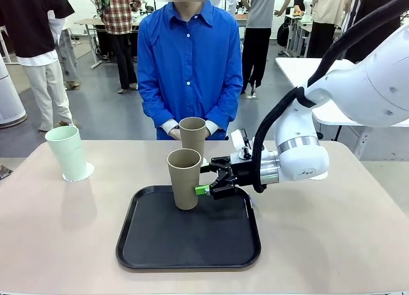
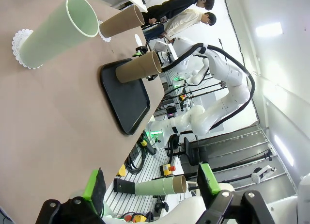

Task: Place coasters on the table and set cups on them.
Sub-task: Take one Reusable plastic cup from the Flat Tray and place it on a coaster set by the human.

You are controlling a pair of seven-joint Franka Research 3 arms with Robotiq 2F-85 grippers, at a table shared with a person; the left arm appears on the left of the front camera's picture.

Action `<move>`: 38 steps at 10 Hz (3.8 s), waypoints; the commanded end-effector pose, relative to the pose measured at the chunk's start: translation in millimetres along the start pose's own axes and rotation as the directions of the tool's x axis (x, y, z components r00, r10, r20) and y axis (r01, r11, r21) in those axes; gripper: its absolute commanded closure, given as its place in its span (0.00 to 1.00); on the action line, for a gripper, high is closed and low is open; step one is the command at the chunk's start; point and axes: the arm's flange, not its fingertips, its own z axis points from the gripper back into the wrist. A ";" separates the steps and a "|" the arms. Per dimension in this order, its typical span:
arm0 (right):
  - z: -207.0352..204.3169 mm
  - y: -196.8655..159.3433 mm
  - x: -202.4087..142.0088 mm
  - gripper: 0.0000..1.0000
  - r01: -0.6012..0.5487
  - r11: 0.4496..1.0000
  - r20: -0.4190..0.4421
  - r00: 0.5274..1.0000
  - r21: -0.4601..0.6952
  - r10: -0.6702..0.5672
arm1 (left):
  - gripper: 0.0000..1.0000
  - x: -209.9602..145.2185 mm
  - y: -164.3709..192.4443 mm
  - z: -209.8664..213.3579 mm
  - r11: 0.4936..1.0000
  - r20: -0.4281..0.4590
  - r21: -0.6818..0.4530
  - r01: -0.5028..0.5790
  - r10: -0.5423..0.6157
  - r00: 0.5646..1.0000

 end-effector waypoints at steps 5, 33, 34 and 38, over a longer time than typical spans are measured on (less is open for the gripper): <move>-31.1 -9.0 3.2 0.00 -0.001 0.999 -0.001 1.000 0.036 0.001 | 0.00 -0.5 -2.2 1.0 1.000 0.000 0.002 0.004 -0.004 1.000; 123.8 8.8 201.6 0.18 -0.002 0.980 0.125 0.992 -0.197 0.027 | 0.00 -0.5 -2.2 1.0 1.000 0.000 0.002 0.004 -0.004 1.000; 164.9 -10.8 188.5 0.18 0.040 0.953 0.146 0.989 -0.301 0.005 | 0.00 -0.5 -2.2 1.0 1.000 0.000 0.002 0.004 -0.004 1.000; 308.4 -8.8 130.1 0.18 0.126 0.821 0.182 0.983 -0.556 -0.027 | 0.00 -0.5 -2.2 1.0 1.000 0.000 0.002 0.004 -0.004 1.000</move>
